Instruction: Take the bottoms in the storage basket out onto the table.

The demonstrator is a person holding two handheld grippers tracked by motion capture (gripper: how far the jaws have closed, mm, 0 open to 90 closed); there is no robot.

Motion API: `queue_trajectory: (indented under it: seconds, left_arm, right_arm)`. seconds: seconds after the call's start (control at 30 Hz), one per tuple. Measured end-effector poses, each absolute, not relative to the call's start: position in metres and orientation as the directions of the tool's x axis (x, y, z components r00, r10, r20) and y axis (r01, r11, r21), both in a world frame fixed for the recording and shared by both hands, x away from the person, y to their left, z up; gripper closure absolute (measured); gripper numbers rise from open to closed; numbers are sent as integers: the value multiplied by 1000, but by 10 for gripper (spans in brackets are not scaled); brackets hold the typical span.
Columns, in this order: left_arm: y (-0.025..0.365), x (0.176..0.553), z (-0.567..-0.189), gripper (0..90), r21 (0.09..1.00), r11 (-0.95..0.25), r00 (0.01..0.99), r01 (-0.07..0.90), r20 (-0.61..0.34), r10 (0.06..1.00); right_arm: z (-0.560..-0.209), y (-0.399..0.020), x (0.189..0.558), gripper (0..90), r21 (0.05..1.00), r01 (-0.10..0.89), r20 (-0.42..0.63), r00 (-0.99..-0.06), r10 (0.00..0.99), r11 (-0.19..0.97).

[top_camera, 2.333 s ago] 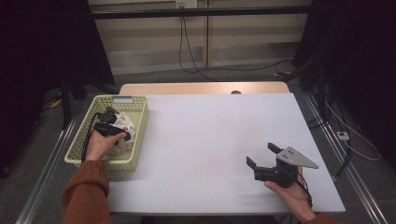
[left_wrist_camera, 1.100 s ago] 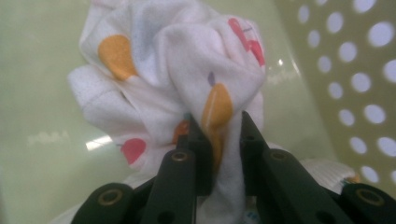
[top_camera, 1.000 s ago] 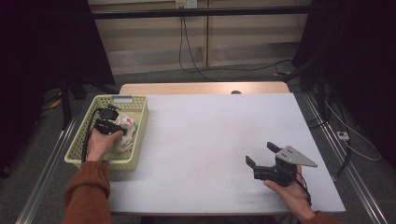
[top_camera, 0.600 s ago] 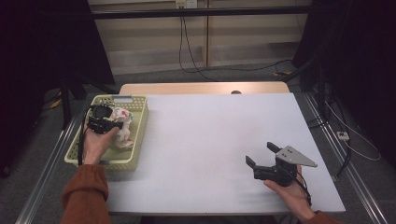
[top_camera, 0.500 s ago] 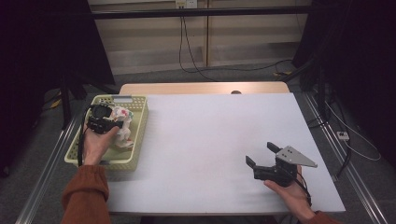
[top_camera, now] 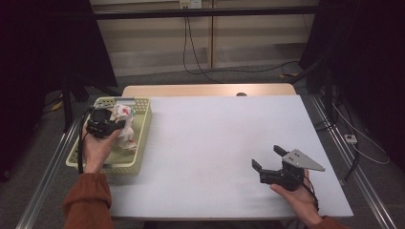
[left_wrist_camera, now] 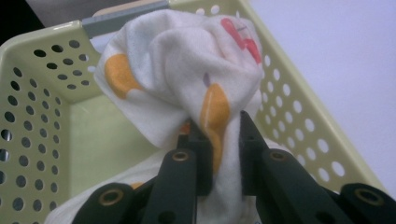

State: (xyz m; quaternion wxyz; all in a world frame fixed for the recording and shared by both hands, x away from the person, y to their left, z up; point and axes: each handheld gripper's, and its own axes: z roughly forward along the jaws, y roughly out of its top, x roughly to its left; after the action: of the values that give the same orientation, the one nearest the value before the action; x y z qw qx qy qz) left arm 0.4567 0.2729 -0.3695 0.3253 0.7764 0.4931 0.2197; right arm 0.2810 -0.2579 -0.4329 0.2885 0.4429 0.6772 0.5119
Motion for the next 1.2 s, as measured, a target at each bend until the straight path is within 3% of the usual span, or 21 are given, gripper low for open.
queue_trajectory:
  seconds: [1.2]
  left_arm:
    - [288, 439, -354, 814, 884, -144, 349, 445, -23, 937]
  right_arm:
    - [-432, -258, 279, 52, 952, 292, 55, -460, 886, 93]
